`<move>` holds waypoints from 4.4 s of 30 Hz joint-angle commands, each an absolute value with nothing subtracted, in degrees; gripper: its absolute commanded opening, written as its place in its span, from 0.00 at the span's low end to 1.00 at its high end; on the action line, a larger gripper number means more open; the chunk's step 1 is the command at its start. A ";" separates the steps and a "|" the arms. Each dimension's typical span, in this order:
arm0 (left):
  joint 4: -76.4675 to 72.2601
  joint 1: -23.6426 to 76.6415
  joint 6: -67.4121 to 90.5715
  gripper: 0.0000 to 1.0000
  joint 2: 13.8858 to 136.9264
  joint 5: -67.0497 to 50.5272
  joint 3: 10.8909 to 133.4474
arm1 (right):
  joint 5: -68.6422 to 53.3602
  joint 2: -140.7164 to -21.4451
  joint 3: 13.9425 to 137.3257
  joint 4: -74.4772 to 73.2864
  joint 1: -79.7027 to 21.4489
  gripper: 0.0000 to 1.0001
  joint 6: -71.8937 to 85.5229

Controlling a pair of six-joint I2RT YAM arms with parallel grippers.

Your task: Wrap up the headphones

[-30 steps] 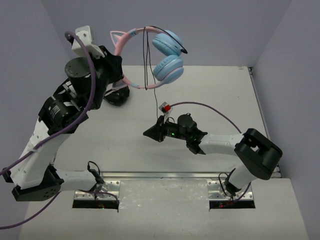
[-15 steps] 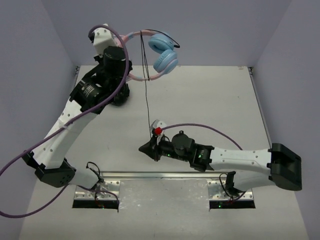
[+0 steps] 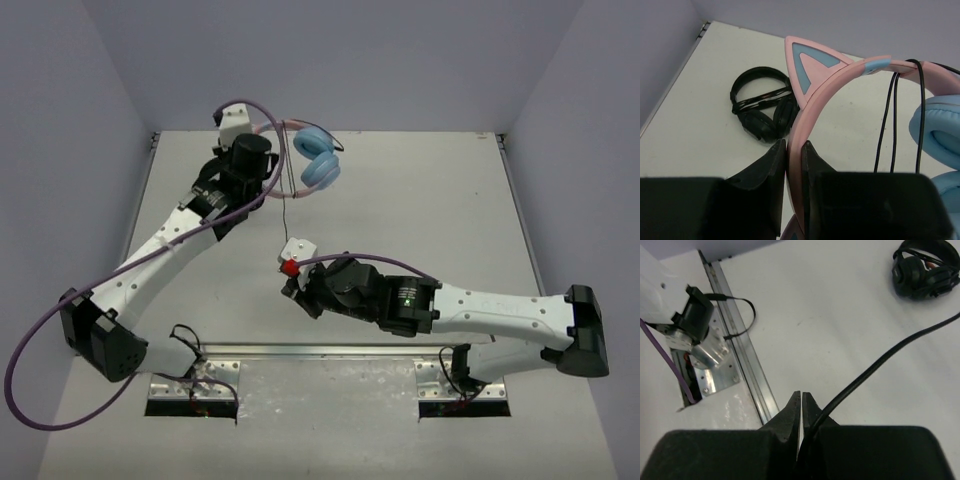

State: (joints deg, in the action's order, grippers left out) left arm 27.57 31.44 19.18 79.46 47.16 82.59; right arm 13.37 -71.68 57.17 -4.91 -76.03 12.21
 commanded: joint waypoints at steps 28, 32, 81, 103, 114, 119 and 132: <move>-14.15 35.60 -5.71 0.00 73.56 -0.17 47.90 | 28.30 -78.67 77.17 -27.08 -44.93 0.03 -13.80; -13.80 35.60 -7.12 0.00 72.78 -4.56 47.46 | 27.95 -77.78 74.71 -24.79 -40.09 0.05 -13.97; -0.09 28.57 -17.66 0.01 79.00 -26.44 65.47 | -14.77 -77.69 44.83 -12.39 -14.07 0.54 18.89; 12.59 7.57 -12.65 0.00 88.78 -32.86 69.36 | -17.56 -56.78 31.65 -21.28 -3.34 0.99 29.97; -1.14 -10.81 -16.34 0.00 80.60 -38.68 46.23 | -26.10 -55.11 28.65 -16.08 -3.43 0.99 29.71; -3.69 -14.14 -24.68 0.00 79.19 -37.52 40.08 | -29.26 -53.79 27.95 -13.98 -3.43 0.99 30.06; 2.46 -27.85 -33.22 0.00 90.79 -43.33 49.30 | -35.42 -46.41 25.05 -10.37 -3.52 0.99 31.46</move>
State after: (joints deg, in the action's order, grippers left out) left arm 2.98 -24.88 -31.07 89.97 -38.17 46.28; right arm -32.73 -47.59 24.91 -13.80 -3.25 30.52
